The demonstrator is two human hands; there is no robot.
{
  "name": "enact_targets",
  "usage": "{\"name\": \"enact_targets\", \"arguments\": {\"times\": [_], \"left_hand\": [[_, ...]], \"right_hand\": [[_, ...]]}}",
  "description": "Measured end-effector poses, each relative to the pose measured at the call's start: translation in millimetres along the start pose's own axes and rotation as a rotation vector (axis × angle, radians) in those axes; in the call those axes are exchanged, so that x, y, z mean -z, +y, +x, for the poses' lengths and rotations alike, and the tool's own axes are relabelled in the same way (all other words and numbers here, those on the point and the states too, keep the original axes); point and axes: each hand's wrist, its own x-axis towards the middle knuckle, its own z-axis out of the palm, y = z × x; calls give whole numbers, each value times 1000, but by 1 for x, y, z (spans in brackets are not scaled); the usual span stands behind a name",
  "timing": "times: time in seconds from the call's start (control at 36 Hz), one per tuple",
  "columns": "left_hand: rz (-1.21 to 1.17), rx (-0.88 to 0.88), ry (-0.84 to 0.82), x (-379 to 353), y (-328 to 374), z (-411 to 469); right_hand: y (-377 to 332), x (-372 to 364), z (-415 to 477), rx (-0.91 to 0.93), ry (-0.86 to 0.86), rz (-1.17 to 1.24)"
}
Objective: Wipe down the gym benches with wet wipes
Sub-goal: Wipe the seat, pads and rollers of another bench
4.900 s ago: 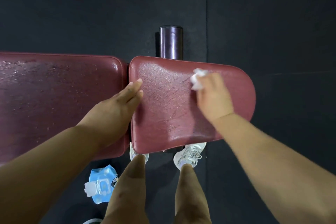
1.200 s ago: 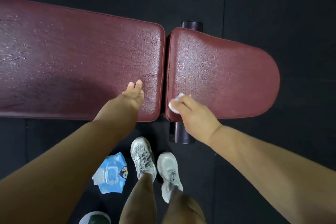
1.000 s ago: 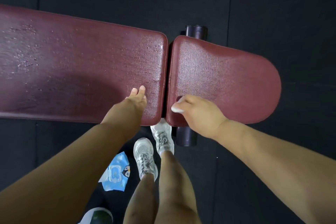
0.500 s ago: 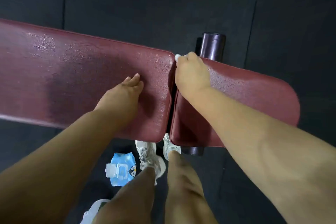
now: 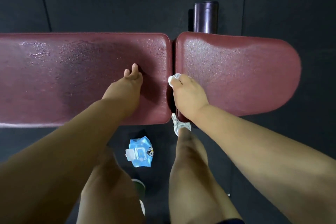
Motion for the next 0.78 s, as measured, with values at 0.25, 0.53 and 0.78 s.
{"name": "enact_targets", "arguments": {"times": [0.25, 0.53, 0.78], "left_hand": [[102, -188, -47, 0, -22, -3], [383, -440, -72, 9, -88, -2], [261, -384, -81, 20, -142, -13]], "right_hand": [[-29, -24, -33, -280, 19, 110], [-86, -56, -64, -680, 25, 186], [-111, -49, -73, -738, 328, 211]]}}
